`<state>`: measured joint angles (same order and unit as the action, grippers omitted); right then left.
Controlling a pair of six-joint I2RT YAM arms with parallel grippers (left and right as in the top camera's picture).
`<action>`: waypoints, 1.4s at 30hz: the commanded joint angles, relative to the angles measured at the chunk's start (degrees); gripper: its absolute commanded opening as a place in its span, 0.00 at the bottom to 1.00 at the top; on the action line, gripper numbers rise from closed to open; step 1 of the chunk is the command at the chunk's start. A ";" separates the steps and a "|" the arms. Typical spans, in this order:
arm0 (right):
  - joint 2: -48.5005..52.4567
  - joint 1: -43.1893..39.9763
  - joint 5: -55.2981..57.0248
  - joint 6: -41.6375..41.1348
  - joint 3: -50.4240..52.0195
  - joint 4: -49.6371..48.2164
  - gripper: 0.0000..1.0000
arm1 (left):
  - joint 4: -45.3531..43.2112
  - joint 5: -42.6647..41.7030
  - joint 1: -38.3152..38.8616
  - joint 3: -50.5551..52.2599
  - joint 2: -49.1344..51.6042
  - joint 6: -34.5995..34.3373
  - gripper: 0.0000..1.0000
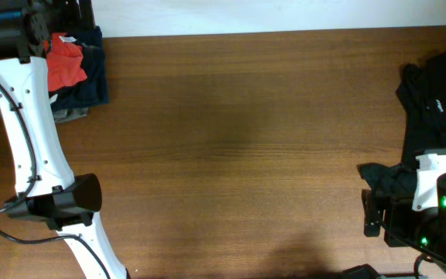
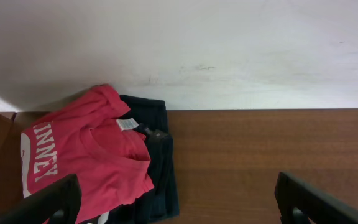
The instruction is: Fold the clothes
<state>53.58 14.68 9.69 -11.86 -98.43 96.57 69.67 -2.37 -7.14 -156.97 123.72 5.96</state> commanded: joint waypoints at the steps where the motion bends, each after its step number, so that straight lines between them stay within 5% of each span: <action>1: -1.81 -3.15 1.51 2.03 2.84 -2.99 0.99 | 0.13 0.17 0.02 -0.04 -0.07 -0.15 0.99; 8: -17.03 -14.34 -1.62 6.01 24.90 -22.34 0.99 | 0.13 0.17 0.00 -0.04 -0.07 -0.13 0.99; 23: -50.60 -18.45 -4.57 8.66 76.70 -66.62 0.99 | 0.13 0.17 0.02 -0.04 -0.07 -0.13 0.99; 31: -53.40 -16.90 -6.78 8.44 90.01 -86.58 0.99 | 0.13 0.17 0.00 -0.04 -0.07 -0.15 0.99; 42: -53.40 -15.04 -6.49 8.46 95.27 -101.02 0.99 | 0.13 0.17 0.02 -0.04 -0.07 -0.15 0.99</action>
<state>0.89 -0.91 3.53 -3.22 -5.04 -1.39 69.69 -2.35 -7.14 -156.97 123.72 5.96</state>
